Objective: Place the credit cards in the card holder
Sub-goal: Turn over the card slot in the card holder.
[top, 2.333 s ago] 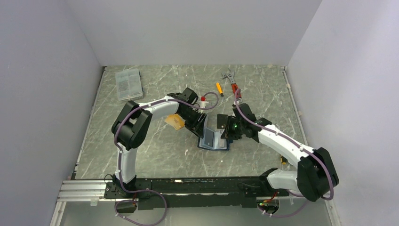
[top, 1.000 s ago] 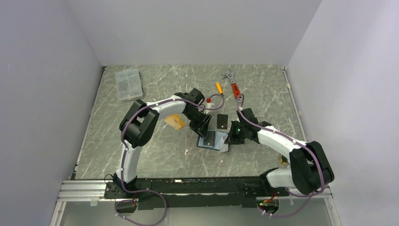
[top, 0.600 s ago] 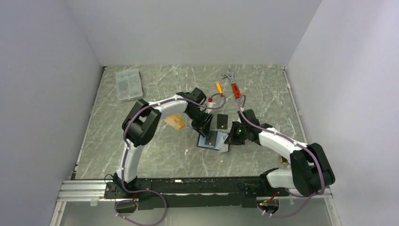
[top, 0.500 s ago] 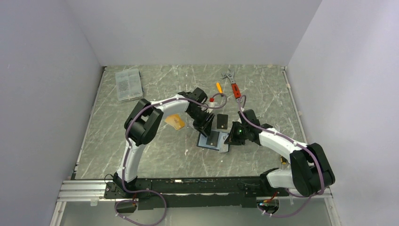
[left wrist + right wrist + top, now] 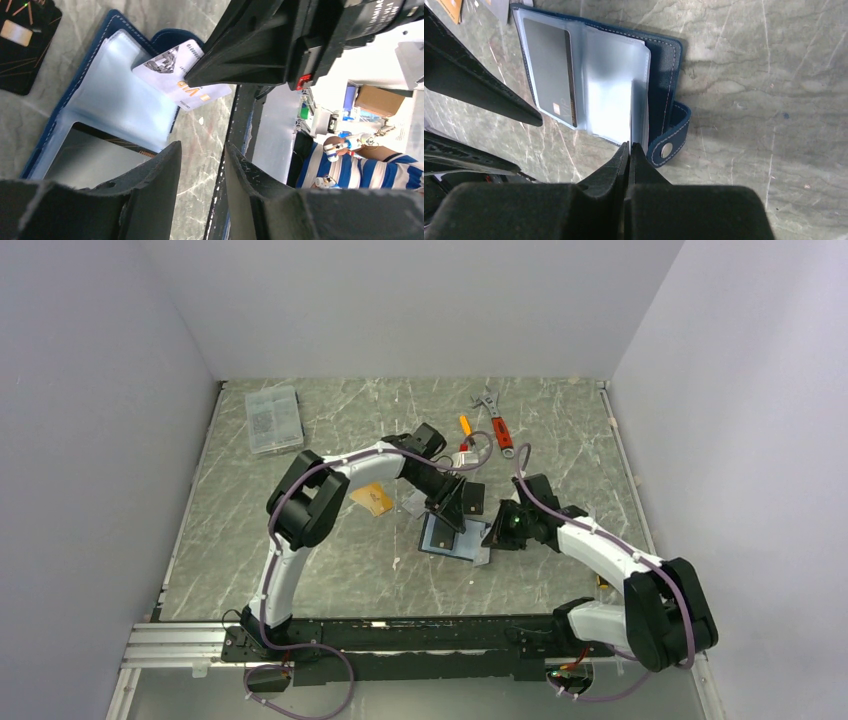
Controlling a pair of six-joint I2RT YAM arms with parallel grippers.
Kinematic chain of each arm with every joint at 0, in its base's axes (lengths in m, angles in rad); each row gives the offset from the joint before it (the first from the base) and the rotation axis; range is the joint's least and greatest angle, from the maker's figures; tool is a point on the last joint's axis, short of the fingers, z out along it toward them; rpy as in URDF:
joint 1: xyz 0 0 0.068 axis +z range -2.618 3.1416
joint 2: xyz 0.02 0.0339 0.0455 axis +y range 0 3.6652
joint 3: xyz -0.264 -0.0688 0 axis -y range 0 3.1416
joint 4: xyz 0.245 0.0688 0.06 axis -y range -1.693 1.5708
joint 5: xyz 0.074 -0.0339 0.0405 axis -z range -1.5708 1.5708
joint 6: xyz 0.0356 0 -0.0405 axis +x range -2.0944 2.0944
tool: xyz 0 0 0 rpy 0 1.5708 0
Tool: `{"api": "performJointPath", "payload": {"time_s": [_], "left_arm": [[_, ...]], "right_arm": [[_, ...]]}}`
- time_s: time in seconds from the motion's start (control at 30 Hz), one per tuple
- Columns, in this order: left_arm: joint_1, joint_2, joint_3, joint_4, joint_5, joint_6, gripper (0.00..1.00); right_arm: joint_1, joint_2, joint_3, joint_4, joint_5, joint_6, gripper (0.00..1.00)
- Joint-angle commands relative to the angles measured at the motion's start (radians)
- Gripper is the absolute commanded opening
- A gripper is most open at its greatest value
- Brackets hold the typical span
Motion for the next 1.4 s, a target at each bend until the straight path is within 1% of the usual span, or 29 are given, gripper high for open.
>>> {"api": "performJointPath", "payload": {"time_s": [0.0,0.07,0.1,0.17,0.23,0.37,0.4,0.53,0.63,0.7,0.87,1.0,1.2,1.37], "left_arm": [[0.032,-0.023,0.066,-0.033,0.087,0.071,0.43],[0.078,-0.062,0.069,-0.084,0.049,0.109,0.43],[0.103,-0.089,0.066,-0.114,0.022,0.157,0.43],[0.153,-0.135,0.02,-0.133,-0.022,0.197,0.43],[0.208,-0.164,-0.036,-0.154,-0.053,0.243,0.44],[0.326,-0.18,-0.104,-0.263,-0.03,0.341,0.45],[0.352,-0.19,-0.128,-0.269,-0.029,0.354,0.45],[0.425,-0.257,-0.238,-0.243,-0.055,0.356,0.45],[0.454,-0.299,-0.296,-0.212,-0.086,0.325,0.46],[0.464,-0.328,-0.322,-0.191,-0.109,0.302,0.46],[0.476,-0.361,-0.336,-0.204,-0.142,0.293,0.46],[0.485,-0.376,-0.342,-0.202,-0.151,0.29,0.45],[0.492,-0.379,-0.348,-0.199,-0.162,0.281,0.45],[0.531,-0.345,-0.351,-0.196,-0.117,0.25,0.45]], "right_arm": [[-0.006,-0.062,0.063,-0.057,0.007,-0.036,0.0],[-0.008,-0.049,0.132,-0.1,0.025,-0.059,0.0],[-0.003,-0.032,0.171,-0.121,0.039,-0.067,0.0],[0.028,-0.008,0.234,-0.133,0.07,-0.077,0.0],[0.089,0.043,0.298,-0.151,0.126,-0.096,0.0],[0.256,0.193,0.498,-0.255,0.29,-0.141,0.0],[0.293,0.234,0.551,-0.291,0.367,-0.148,0.0],[0.456,0.407,0.759,-0.469,0.574,-0.162,0.0],[0.554,0.525,0.878,-0.573,0.692,-0.152,0.0],[0.61,0.589,0.928,-0.608,0.749,-0.152,0.0],[0.717,0.698,1.017,-0.685,0.855,-0.154,0.0],[0.767,0.77,1.061,-0.739,0.917,-0.137,0.0],[0.793,0.787,1.039,-0.713,0.913,-0.131,0.0],[0.806,0.784,1.003,-0.687,0.904,-0.131,0.0]]}}
